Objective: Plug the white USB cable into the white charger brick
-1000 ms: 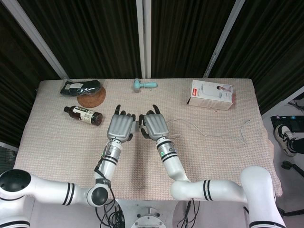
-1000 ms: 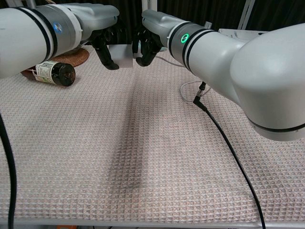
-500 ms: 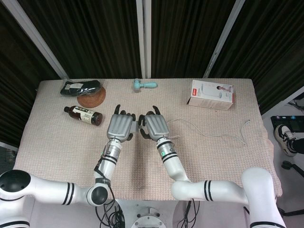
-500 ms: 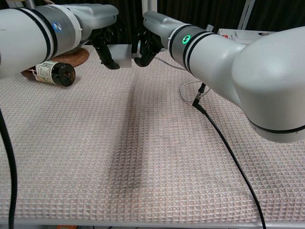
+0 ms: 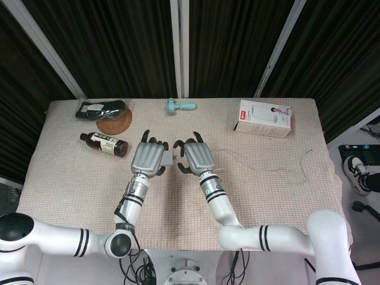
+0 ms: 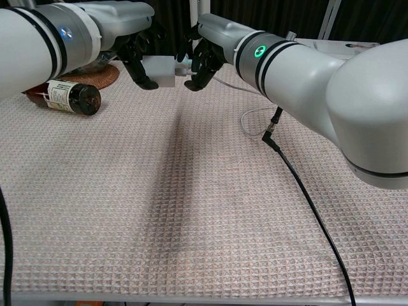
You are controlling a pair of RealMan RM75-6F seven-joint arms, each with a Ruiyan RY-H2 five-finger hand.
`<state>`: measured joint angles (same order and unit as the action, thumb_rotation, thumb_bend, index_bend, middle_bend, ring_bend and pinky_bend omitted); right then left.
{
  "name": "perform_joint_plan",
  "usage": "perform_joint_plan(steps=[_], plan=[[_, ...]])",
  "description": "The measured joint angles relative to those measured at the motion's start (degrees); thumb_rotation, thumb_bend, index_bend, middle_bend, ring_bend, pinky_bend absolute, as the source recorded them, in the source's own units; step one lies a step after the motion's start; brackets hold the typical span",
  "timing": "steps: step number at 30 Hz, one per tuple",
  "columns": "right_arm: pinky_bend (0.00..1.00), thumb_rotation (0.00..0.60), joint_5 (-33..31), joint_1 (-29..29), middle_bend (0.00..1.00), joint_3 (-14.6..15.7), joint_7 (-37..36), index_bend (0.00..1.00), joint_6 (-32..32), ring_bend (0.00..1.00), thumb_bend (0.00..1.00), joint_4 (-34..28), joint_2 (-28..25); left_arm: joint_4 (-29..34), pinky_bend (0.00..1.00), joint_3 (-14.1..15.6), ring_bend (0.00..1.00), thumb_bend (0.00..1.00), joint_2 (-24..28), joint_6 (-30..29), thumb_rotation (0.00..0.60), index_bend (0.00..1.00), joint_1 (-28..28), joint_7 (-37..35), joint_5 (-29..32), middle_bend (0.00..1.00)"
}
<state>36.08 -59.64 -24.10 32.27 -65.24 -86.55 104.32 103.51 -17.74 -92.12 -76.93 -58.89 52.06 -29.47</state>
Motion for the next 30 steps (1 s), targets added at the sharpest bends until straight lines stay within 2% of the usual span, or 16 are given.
perform_joint_plan(steps=[10, 30], plan=[[0.00, 0.600, 0.57, 0.20, 0.50, -0.20, -0.25, 0.52, -0.25, 0.26, 0.31, 0.08, 0.07, 0.39, 0.03, 0.00, 0.23, 0.25, 0.21, -0.04, 0.600, 0.45, -0.11, 0.13, -0.24, 0.45], [0.00, 0.600, 0.99, -0.21, 0.52, -0.68, -0.47, 0.57, -0.05, 0.27, 0.33, 1.81, 1.82, -0.28, 0.03, 0.02, 0.23, 0.25, -0.59, 0.19, 0.600, 0.45, -0.74, 0.60, 0.12, 0.45]])
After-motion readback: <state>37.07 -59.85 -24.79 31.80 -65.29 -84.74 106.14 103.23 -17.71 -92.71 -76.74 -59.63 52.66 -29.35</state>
